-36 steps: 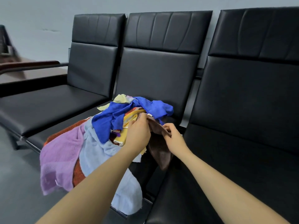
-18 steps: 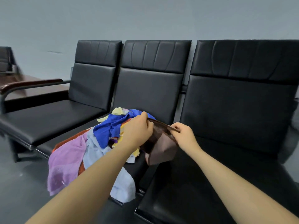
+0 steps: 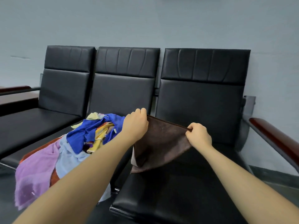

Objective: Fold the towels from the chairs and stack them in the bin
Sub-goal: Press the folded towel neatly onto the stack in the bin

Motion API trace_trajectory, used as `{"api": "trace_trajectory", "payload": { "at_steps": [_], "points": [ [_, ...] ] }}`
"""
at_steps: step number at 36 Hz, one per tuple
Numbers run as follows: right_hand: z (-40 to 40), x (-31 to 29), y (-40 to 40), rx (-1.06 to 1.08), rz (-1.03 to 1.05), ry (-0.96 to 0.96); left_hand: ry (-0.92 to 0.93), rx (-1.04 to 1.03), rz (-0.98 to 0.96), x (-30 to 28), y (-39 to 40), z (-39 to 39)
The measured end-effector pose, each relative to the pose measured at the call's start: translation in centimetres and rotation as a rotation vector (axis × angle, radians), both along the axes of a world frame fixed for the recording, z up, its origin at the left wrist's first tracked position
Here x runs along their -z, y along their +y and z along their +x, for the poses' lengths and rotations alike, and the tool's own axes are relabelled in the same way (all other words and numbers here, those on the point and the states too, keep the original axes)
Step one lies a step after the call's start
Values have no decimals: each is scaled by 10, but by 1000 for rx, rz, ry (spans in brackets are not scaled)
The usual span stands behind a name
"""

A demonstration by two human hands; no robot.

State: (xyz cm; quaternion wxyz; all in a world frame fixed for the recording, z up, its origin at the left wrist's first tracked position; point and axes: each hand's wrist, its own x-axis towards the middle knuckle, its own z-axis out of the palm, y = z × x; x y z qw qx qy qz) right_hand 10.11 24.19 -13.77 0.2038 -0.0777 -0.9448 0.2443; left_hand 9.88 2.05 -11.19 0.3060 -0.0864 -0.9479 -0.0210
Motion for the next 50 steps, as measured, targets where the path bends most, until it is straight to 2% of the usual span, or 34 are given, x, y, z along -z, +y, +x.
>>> {"api": "trace_trajectory", "payload": {
  "at_steps": [4,9,14,25,30,33,39,45,50],
  "points": [
    [4,1,20,78,-20,54,-10,-20,-130,-3,8,-6],
    [8,-5,42,180,-13,110,45,-48,-184,-5,20,-10],
    [11,-16,60,225,-19,192,22,-37,-36,-13,40,-12],
    [1,-50,96,237,-195,482,79,19,271,-46,86,-42],
    [-10,-55,112,239,-326,557,82,49,346,-46,106,-59],
    [-17,-56,121,237,-376,578,80,111,459,-42,114,-70],
    [-24,-52,131,193,-508,639,86,371,715,-29,123,-77],
    [-7,-29,132,169,-593,574,87,401,623,-7,124,-57],
    [14,-6,129,207,-523,533,76,348,574,15,121,-39]
  ]
}}
